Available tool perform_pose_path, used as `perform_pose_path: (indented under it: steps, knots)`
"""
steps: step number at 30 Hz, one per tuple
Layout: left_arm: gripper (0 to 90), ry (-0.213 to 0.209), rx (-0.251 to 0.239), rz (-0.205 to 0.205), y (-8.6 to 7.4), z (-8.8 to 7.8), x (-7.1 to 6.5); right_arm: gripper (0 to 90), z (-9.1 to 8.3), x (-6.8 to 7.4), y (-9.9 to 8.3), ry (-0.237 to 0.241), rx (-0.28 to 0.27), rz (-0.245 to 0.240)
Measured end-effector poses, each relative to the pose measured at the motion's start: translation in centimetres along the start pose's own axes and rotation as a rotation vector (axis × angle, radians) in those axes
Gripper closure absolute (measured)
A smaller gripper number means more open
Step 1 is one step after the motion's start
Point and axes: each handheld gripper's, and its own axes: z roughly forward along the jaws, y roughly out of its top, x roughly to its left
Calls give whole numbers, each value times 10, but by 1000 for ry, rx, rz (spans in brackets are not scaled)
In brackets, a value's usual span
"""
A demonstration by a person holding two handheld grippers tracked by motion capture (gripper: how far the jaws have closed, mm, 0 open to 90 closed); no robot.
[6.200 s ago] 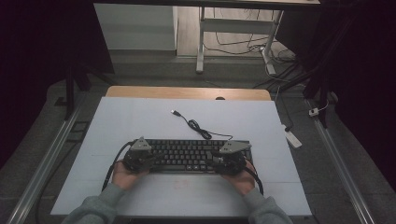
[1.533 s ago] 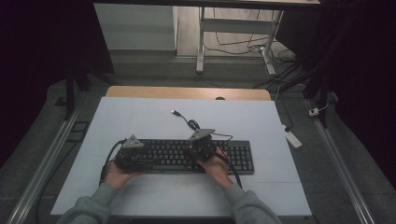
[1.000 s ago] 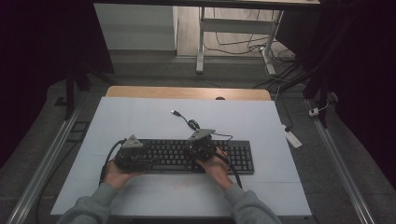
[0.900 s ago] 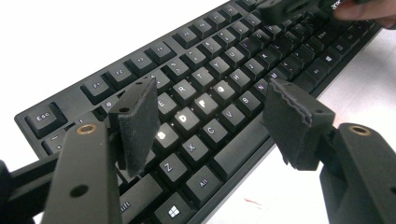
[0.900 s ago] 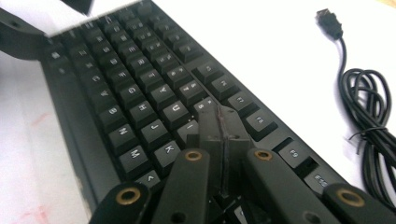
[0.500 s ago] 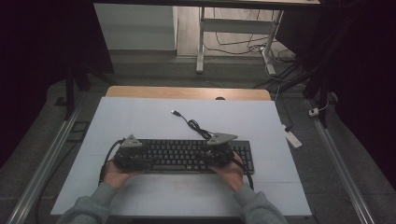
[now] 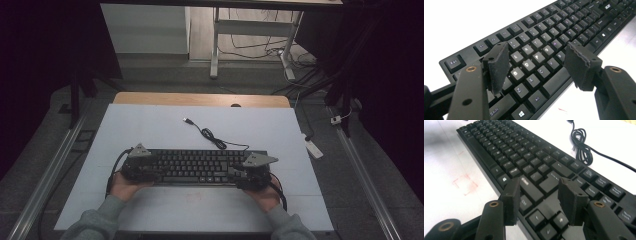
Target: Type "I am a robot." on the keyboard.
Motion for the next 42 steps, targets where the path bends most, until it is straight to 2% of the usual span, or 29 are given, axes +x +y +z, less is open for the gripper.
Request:
perform_pose_path:
  steps: [6,12,14,19,28,34,37,42]
  knots:
    - [382,-4,-5,-8,0,1,1,517,0,0,-4,3,5,-3]
    - [437,-5,-16,3,2,4,0,516,1,-1,-4,5,12,-5]
    - [479,-8,-22,-3,3,5,0,517,1,-1,-4,2,15,-4]
    - [609,-10,-23,13,4,8,1,517,2,-1,-4,2,18,-6]
    - [882,-8,-19,30,8,16,3,517,4,-1,-5,5,30,-13]
    - [884,-16,2,52,19,29,-1,517,4,-1,-5,4,32,-12]
    - [885,-13,28,73,19,36,-4,517,4,-2,-5,4,34,-12]
    - [884,-8,59,81,18,45,-6,517,4,-1,-5,2,38,-13]
